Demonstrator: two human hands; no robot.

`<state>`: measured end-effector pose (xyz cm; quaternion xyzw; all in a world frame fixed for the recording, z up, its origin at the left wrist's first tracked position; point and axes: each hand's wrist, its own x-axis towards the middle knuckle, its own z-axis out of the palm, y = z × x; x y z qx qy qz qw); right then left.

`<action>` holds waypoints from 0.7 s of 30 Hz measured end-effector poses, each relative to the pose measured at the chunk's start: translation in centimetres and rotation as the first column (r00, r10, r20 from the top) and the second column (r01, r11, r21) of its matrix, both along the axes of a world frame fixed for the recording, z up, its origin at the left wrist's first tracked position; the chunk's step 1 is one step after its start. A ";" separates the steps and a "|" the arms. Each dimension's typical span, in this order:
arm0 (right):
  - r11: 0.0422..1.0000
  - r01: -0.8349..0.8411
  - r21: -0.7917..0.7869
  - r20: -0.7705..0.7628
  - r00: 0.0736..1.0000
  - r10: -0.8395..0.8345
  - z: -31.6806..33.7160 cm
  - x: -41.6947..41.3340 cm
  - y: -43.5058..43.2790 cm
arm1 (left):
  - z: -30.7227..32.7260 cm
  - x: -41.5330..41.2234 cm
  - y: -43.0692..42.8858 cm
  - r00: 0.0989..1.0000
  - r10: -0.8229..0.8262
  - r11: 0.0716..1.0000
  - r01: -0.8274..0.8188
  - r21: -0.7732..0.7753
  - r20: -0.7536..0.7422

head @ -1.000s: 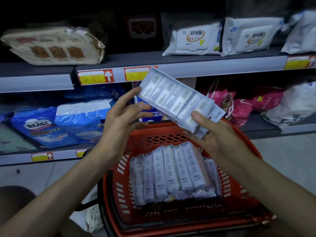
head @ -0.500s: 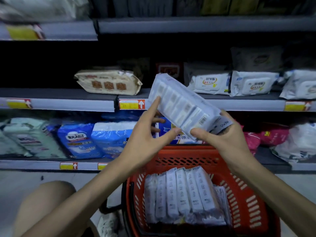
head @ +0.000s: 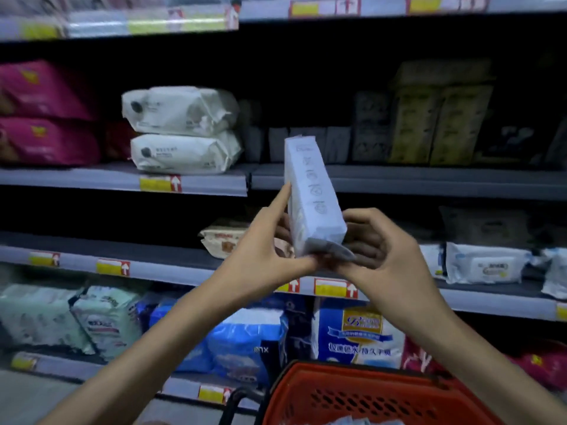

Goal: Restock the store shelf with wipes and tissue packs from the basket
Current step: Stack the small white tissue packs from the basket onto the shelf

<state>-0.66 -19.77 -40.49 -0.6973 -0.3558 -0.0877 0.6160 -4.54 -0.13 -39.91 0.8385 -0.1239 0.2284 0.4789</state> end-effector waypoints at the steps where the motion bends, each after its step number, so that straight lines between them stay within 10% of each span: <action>1: 1.000 0.005 0.009 0.016 1.000 -0.005 0.7 0.1 0.8 | 0.9 0.1 0.3 1.000 -0.004 1.000 0.004 0.013 0.023; 21: 0.958 0.274 0.078 0.179 0.942 -0.284 11.1 18.1 16.6 | 10.7 18.3 9.6 0.917 0.362 0.932 -0.360 -0.045 0.166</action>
